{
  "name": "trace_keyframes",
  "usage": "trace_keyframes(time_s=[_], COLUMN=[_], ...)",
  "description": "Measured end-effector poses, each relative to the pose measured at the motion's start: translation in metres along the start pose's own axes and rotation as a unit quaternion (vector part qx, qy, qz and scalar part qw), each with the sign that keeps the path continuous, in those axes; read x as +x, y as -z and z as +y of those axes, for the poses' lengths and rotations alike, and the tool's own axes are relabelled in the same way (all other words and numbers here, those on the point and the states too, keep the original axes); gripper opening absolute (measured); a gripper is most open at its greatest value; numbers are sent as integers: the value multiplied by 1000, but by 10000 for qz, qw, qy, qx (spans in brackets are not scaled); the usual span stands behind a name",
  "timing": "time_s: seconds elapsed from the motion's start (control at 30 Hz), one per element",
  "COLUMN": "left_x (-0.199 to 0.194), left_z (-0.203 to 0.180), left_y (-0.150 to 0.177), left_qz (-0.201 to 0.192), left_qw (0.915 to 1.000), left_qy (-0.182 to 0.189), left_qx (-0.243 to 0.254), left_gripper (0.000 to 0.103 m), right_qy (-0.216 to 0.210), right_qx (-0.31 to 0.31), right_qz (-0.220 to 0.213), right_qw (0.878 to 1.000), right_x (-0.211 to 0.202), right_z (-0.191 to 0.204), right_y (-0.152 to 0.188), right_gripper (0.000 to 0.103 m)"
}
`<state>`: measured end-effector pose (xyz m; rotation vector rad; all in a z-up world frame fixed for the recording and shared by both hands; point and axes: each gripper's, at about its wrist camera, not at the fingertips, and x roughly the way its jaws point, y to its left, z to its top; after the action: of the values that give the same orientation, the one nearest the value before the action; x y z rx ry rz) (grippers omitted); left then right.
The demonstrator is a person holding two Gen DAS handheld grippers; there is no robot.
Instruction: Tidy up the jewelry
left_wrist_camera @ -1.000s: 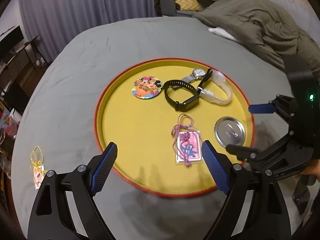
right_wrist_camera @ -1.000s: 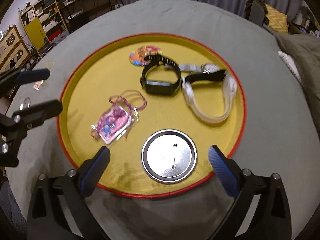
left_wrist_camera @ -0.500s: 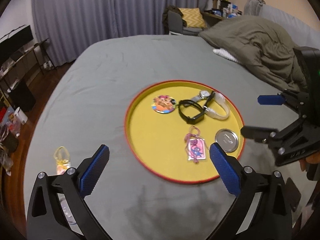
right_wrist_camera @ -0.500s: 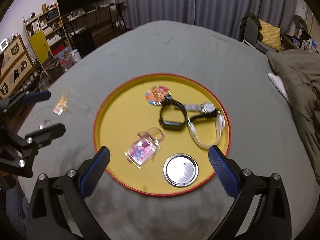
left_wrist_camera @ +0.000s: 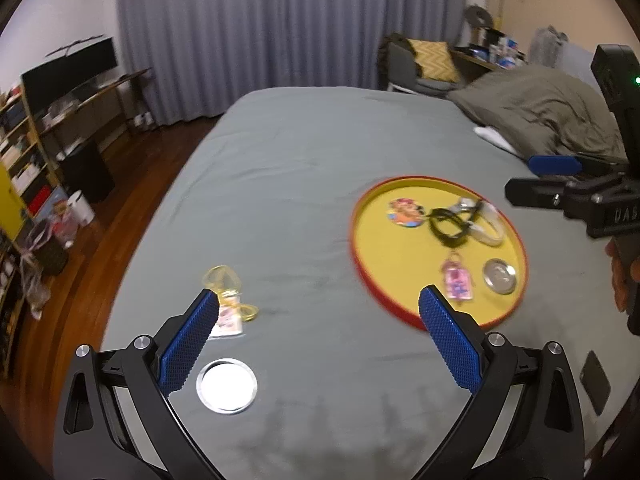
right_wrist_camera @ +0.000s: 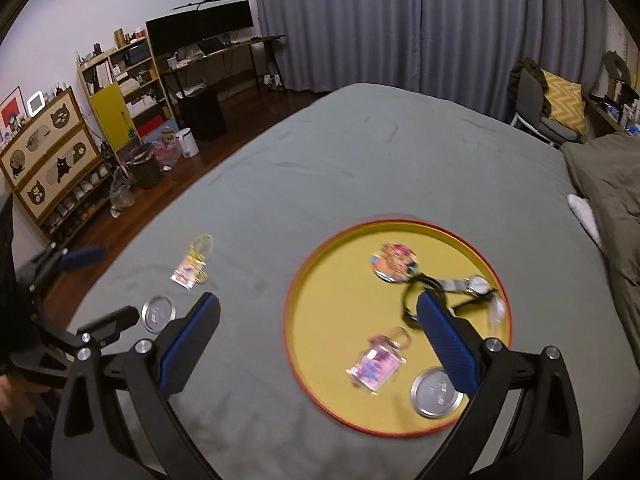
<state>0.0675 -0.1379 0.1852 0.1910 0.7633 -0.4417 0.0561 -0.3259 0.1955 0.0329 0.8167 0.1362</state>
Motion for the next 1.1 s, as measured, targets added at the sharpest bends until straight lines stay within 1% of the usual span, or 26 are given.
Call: trace_keyframes(time_s=[0.17,0.33,0.43,0.6,0.73,0.87,1.1], left_x=[-9,-11,-10,-3,12,27,58], left_z=[44,71,89,113,133,143,142], left_y=[9,16,22,36,50,64,88], left_qz=[-29,-18,-16,52,190,299,570], left_qw=[9996,9990,9986,9977,9960,9953,9962], left_qy=[-85,-157,-135,-103,-43,29,118], left_qx=[-283,-414,-511,-664,-876,-923,-649], left_gripper=[98,98,98,98,98,98,98], right_qy=[-129,-150,-163,-177,-167,-162,-142], right_qx=[-57,-203,-306,-478,-606,-698,-837], right_qz=[8,49,95,213,332,475,737], right_qw=[9999,9997,9994,9985,9975,9963,9937], right_x=[10,23,31,51,70,92,129], right_z=[30,60,78,104,125,143,171], right_y=[-18,-32,-37,-45,-46,-48,-47], right_gripper=[95,95,95,95,95,95,95])
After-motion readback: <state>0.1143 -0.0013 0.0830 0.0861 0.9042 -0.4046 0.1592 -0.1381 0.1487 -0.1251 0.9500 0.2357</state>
